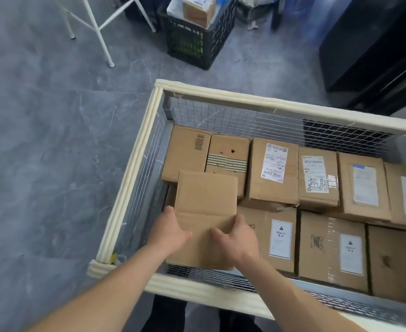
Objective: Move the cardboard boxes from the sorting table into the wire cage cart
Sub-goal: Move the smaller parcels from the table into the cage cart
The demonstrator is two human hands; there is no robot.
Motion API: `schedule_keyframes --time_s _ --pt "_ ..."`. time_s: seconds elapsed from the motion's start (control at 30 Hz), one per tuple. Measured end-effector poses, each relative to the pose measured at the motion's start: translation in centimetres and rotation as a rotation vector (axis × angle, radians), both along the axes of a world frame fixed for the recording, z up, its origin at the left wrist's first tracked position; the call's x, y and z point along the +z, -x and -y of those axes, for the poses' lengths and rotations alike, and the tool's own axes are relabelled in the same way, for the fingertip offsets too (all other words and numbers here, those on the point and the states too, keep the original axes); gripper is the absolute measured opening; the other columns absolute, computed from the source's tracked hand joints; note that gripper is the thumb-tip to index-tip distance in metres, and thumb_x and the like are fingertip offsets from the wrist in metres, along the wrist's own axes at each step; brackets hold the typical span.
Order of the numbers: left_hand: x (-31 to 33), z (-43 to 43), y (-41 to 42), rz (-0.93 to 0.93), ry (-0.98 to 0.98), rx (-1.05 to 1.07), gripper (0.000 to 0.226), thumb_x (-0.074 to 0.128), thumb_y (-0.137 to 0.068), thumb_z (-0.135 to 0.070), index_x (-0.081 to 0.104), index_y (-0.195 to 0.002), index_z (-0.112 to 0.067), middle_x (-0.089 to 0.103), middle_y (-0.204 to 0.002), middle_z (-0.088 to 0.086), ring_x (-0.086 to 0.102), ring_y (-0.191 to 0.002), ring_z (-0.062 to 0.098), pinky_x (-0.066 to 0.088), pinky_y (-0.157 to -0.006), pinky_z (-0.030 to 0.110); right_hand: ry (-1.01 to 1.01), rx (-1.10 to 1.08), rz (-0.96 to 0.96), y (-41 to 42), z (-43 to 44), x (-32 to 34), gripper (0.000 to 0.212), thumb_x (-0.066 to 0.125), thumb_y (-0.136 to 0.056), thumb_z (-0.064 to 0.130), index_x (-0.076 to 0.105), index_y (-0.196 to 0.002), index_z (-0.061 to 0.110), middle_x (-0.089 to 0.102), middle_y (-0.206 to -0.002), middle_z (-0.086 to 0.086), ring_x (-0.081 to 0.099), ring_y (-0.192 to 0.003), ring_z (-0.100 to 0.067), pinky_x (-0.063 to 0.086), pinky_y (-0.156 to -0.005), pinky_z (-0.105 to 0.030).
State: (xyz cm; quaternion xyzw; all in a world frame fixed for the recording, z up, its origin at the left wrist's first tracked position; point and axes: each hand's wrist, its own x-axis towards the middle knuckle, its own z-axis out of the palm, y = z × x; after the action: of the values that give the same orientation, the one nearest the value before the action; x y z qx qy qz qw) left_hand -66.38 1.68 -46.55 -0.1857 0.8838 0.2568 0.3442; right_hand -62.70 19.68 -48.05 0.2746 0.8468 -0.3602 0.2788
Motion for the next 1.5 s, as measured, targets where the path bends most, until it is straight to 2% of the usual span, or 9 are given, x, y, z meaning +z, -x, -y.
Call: schedule_keyframes --time_s 0.2,0.37,0.57,0.83,0.97,1.13,1.27,1.4,1.5 --pt "-2.0 1.4 0.6 -0.012 0.008 0.010 0.072 0.081 -0.075 -0.027 0.041 -0.133 -0.010 0.060 -0.120 0.008 0.062 -0.104 0.028 0.049 -0.076 0.035 -0.038 -0.010 -0.039 0.6 1.8 -1.5 0.044 0.070 -0.077 0.048 0.044 -0.102 0.023 0.046 -0.080 0.015 0.048 -0.078 -0.017 0.037 -0.069 -0.028" --pt "-1.6 2.6 0.5 -0.002 0.033 -0.024 0.059 0.080 -0.074 -0.030 0.043 -0.117 -0.015 0.061 -0.108 0.004 0.061 -0.093 0.026 0.048 -0.070 0.034 -0.004 -0.007 -0.025 -0.2 2.8 -1.0 0.040 0.069 -0.080 0.047 0.046 -0.103 0.023 0.054 -0.089 0.010 0.051 -0.081 -0.017 0.038 -0.071 -0.028" --pt "-0.7 3.8 0.7 0.005 0.050 -0.063 0.057 0.079 -0.077 -0.029 0.040 -0.117 -0.017 0.054 -0.096 -0.003 0.057 -0.081 0.017 0.037 -0.055 0.028 0.058 -0.016 0.008 -0.3 3.8 -0.5 0.039 0.069 -0.083 0.045 0.046 -0.106 0.023 0.055 -0.093 0.008 0.055 -0.086 -0.017 0.045 -0.075 -0.030" --pt "-1.5 4.3 0.0 0.035 0.044 -0.024 0.055 0.079 -0.080 -0.025 0.044 -0.120 -0.012 0.060 -0.109 0.007 0.061 -0.099 0.027 0.048 -0.075 0.035 0.043 -0.010 0.033 -1.1 4.9 -1.8 0.038 0.068 -0.084 0.043 0.039 -0.102 0.026 0.047 -0.083 0.018 0.051 -0.077 -0.013 0.042 -0.071 -0.028" --pt "-1.2 4.8 -0.5 0.061 0.053 -0.033 0.054 0.080 -0.079 -0.025 0.046 -0.118 -0.011 0.061 -0.115 0.010 0.061 -0.106 0.031 0.051 -0.086 0.038 0.052 -0.006 0.067 -1.7 5.3 -1.9 0.035 0.067 -0.083 0.045 0.042 -0.100 0.025 0.049 -0.082 0.016 0.052 -0.078 -0.016 0.041 -0.070 -0.029" --pt "-1.8 5.1 -0.1 0.087 0.060 -0.033 0.053 0.077 -0.082 -0.024 0.044 -0.120 -0.011 0.061 -0.115 0.010 0.062 -0.106 0.032 0.053 -0.088 0.041 0.038 0.007 0.078 -1.2 5.6 -2.9 0.037 0.069 -0.084 0.044 0.044 -0.102 0.024 0.048 -0.080 0.017 0.050 -0.073 -0.012 0.038 -0.062 -0.026" --pt "-3.9 5.1 0.3 0.117 0.088 -0.037 0.050 0.073 -0.087 -0.023 0.041 -0.123 -0.012 0.061 -0.114 0.008 0.063 -0.103 0.031 0.054 -0.086 0.042 0.027 0.036 0.107 -0.1 5.7 -5.1 0.039 0.069 -0.085 0.043 0.045 -0.105 0.021 0.051 -0.083 0.011 0.053 -0.081 -0.019 0.042 -0.071 -0.030" --pt "-6.6 5.2 1.5 0.123 0.147 -0.063 0.042 0.067 -0.091 -0.013 0.041 -0.124 -0.010 0.062 -0.111 0.009 0.063 -0.099 0.030 0.048 -0.072 0.037 0.056 0.032 0.147 0.9 6.0 -7.5 0.043 0.070 -0.085 0.044 0.045 -0.109 0.020 0.055 -0.094 0.005 0.059 -0.090 -0.022 0.052 -0.078 -0.035" --pt "-8.0 5.2 2.6 0.131 0.138 -0.062 0.042 0.065 -0.090 -0.008 0.042 -0.126 -0.006 0.061 -0.116 0.013 0.062 -0.103 0.031 0.048 -0.075 0.037 0.051 0.016 0.144 1.3 6.1 -8.9 0.043 0.071 -0.084 0.046 0.048 -0.110 0.020 0.057 -0.096 0.004 0.058 -0.088 -0.020 0.050 -0.075 -0.033"
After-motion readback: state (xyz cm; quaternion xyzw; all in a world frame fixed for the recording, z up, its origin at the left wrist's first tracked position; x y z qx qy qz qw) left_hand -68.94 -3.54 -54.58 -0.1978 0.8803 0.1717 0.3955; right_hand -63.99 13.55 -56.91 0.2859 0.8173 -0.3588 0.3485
